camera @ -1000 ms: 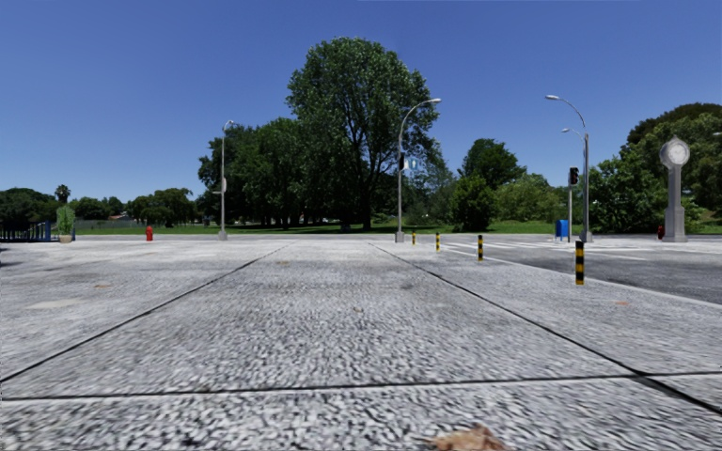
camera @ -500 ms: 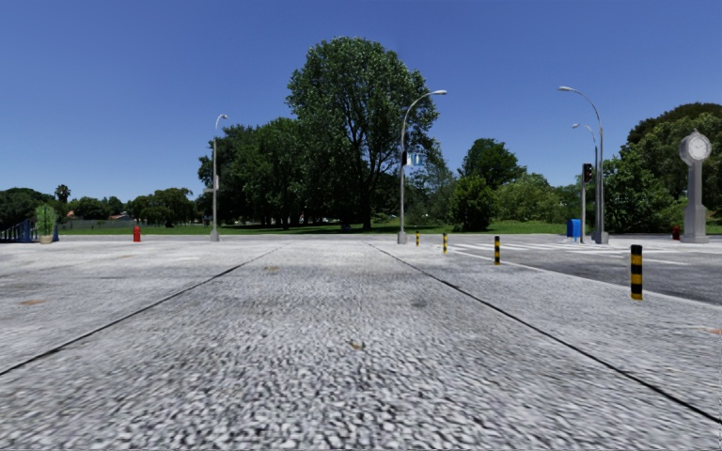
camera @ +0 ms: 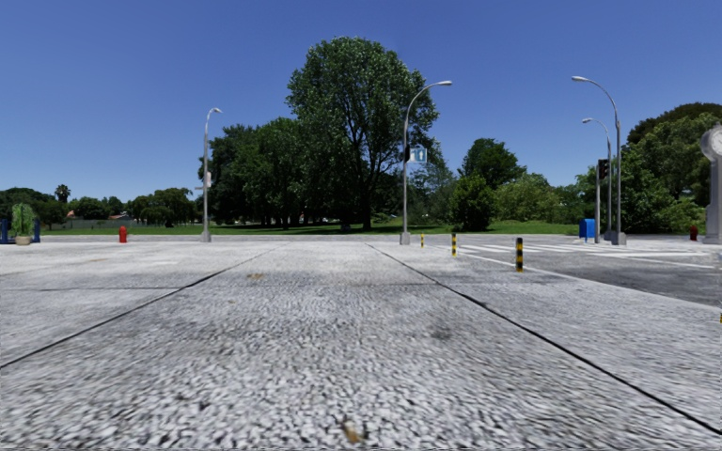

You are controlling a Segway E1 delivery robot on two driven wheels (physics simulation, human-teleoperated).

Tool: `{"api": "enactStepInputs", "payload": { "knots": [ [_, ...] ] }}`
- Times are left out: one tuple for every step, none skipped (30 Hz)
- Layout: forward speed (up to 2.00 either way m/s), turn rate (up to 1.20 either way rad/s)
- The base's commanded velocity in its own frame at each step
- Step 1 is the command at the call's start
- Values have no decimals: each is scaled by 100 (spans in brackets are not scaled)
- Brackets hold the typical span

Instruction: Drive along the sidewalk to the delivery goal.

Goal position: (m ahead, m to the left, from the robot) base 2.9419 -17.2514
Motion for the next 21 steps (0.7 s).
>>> {"api": "enactStepInputs", "payload": {
  "knots": [
    [200, 0],
    [200, 0],
    [200, 0],
    [200, 0],
    [200, 0],
    [200, 0],
    [200, 0],
    [200, 0],
    [200, 0],
    [200, 0],
    [200, 0],
    [200, 0],
    [200, 0],
    [200, 0],
    [200, 0],
    [200, 0],
    [200, 0],
    [200, 0],
    [200, 0],
    [200, 0],
    [200, 0]
  ]
}}
